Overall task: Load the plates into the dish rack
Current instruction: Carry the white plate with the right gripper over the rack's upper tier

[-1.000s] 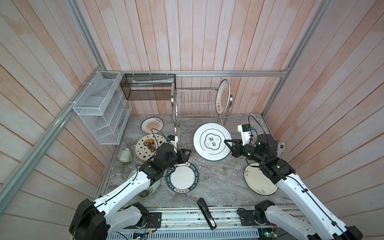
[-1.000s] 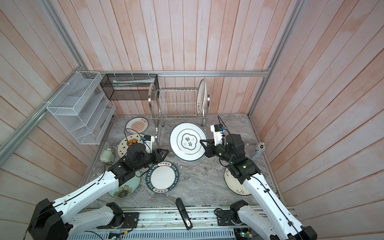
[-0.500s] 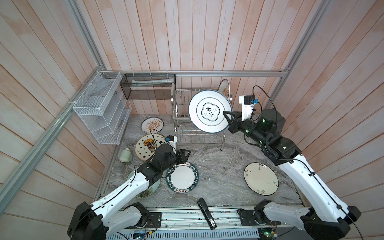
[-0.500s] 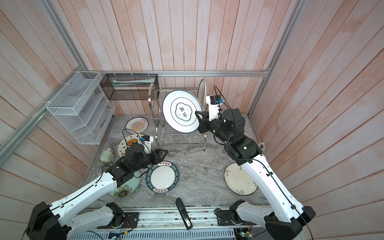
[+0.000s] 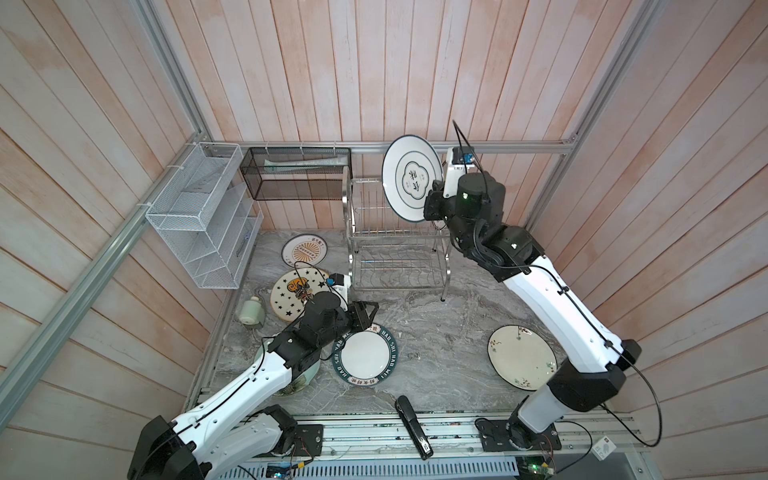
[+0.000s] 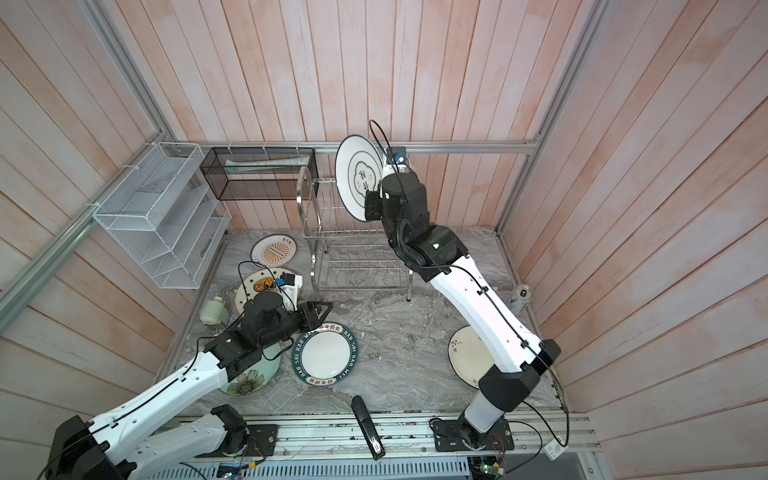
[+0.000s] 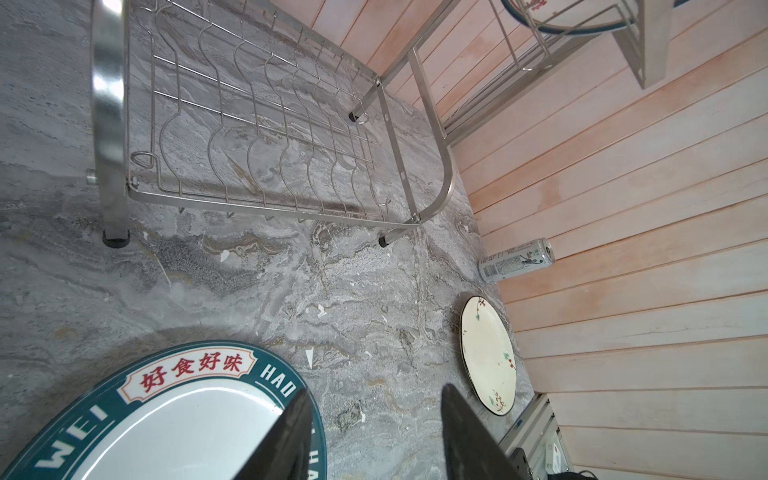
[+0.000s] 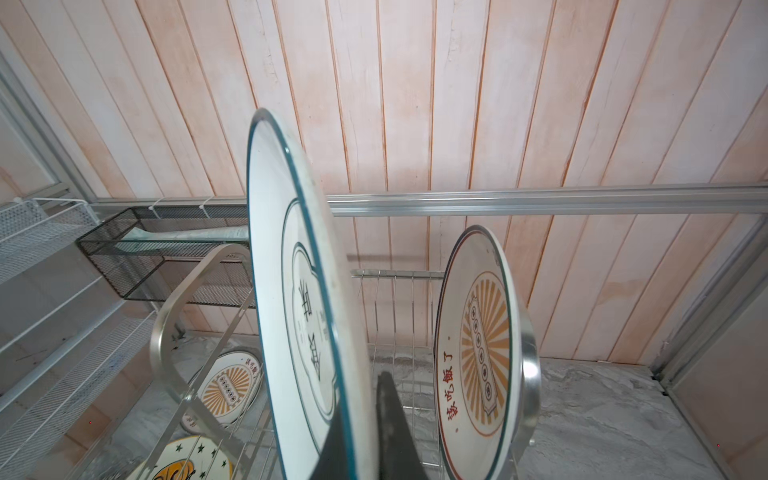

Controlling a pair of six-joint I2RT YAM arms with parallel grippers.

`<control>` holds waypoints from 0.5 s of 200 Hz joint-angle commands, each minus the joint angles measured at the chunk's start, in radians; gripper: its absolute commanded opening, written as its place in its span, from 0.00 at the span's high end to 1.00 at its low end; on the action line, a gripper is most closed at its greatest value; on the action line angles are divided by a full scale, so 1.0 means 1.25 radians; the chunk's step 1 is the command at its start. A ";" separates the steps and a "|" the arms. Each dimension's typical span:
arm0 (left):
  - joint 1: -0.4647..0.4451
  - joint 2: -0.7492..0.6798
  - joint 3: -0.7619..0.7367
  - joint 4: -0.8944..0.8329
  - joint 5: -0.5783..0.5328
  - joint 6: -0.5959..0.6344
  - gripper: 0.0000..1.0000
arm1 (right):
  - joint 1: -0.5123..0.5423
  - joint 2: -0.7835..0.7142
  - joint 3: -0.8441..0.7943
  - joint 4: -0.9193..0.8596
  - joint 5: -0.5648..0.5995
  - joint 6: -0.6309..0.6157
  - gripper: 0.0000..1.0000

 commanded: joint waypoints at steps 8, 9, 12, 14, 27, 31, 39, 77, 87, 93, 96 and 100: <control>0.001 -0.039 -0.025 -0.022 -0.021 -0.004 0.49 | 0.013 0.091 0.165 -0.071 0.187 -0.040 1.00; 0.001 -0.040 -0.026 -0.022 -0.022 -0.005 0.49 | 0.013 0.095 0.165 -0.074 0.194 -0.041 1.00; 0.000 -0.043 -0.028 -0.022 -0.022 -0.005 0.49 | 0.015 0.105 0.188 -0.086 0.206 -0.044 1.00; 0.000 -0.046 -0.028 -0.023 -0.022 -0.005 0.49 | 0.015 0.116 0.200 -0.094 0.210 -0.046 1.00; 0.000 -0.057 -0.030 -0.036 -0.026 -0.008 0.49 | 0.016 0.173 0.291 -0.142 0.246 -0.058 1.00; 0.001 -0.061 -0.030 -0.040 -0.027 -0.008 0.49 | 0.017 0.188 0.318 -0.152 0.257 -0.064 1.00; 0.001 -0.069 -0.031 -0.043 -0.029 -0.008 0.49 | 0.018 0.215 0.360 -0.168 0.277 -0.079 1.00; 0.000 -0.092 -0.038 -0.035 -0.027 -0.017 0.48 | 0.018 0.257 0.395 -0.165 0.353 -0.122 1.00; 0.001 -0.091 -0.035 -0.035 -0.021 -0.017 0.48 | 0.018 0.257 0.392 -0.167 0.365 -0.123 1.00; 0.000 -0.091 -0.034 -0.035 -0.019 -0.017 0.48 | 0.018 0.257 0.392 -0.165 0.373 -0.124 1.00; 0.001 -0.093 -0.036 -0.035 -0.017 -0.017 0.48 | 0.018 0.257 0.391 -0.165 0.377 -0.126 1.00; 0.000 -0.094 -0.036 -0.035 -0.016 -0.017 0.48 | 0.018 0.257 0.390 -0.165 0.381 -0.127 1.00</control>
